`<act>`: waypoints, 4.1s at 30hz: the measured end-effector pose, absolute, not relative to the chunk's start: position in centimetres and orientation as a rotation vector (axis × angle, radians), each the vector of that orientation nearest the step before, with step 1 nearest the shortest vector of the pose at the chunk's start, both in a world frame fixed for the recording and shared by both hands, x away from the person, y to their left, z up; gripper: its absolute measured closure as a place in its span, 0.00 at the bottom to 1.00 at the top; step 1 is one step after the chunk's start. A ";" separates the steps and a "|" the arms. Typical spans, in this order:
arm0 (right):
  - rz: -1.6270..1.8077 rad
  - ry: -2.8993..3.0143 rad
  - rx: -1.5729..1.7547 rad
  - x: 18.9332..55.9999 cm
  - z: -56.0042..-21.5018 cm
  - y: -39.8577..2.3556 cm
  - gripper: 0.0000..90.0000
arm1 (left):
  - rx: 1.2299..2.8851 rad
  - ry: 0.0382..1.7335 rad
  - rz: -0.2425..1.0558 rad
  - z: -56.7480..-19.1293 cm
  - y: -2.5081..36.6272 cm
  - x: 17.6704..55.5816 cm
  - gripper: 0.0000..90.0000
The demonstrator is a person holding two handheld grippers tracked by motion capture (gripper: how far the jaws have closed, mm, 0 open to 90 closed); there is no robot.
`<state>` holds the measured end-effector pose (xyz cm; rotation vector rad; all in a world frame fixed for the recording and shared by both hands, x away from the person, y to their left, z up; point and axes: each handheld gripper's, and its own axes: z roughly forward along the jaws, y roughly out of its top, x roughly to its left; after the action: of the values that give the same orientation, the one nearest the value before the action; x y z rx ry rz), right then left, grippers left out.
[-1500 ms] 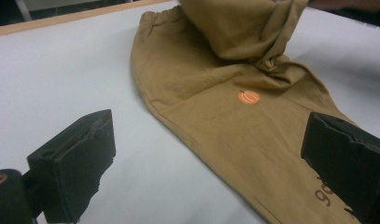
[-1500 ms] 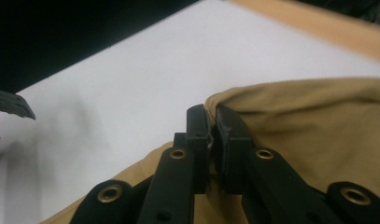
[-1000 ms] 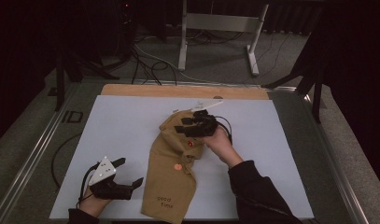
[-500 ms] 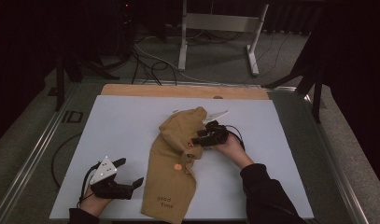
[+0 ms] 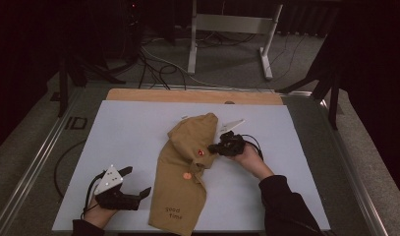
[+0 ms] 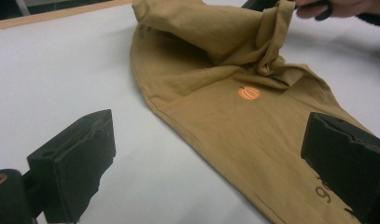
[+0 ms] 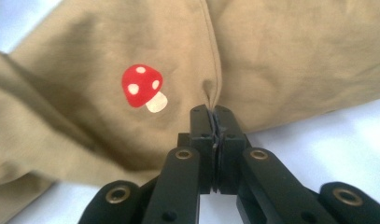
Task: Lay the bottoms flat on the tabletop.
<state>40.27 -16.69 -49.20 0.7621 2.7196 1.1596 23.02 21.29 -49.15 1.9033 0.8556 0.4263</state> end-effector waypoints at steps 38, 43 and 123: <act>1.199 2.505 1.043 31.0 -48.6 -29.5 0.62 | 1.909 0.857 0.436 -49.1 21.1 22.9 0.04; 1.102 2.560 0.901 29.1 -50.6 -29.9 0.61 | 1.906 0.856 0.439 -49.0 21.2 22.9 0.04; 1.323 2.279 1.082 38.6 -48.8 -28.6 0.14 | 2.097 0.887 0.413 -47.9 13.4 39.9 0.05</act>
<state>38.64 -28.57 -48.77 1.0825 2.2794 1.3235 39.95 13.42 -47.92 2.0967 0.8870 0.4125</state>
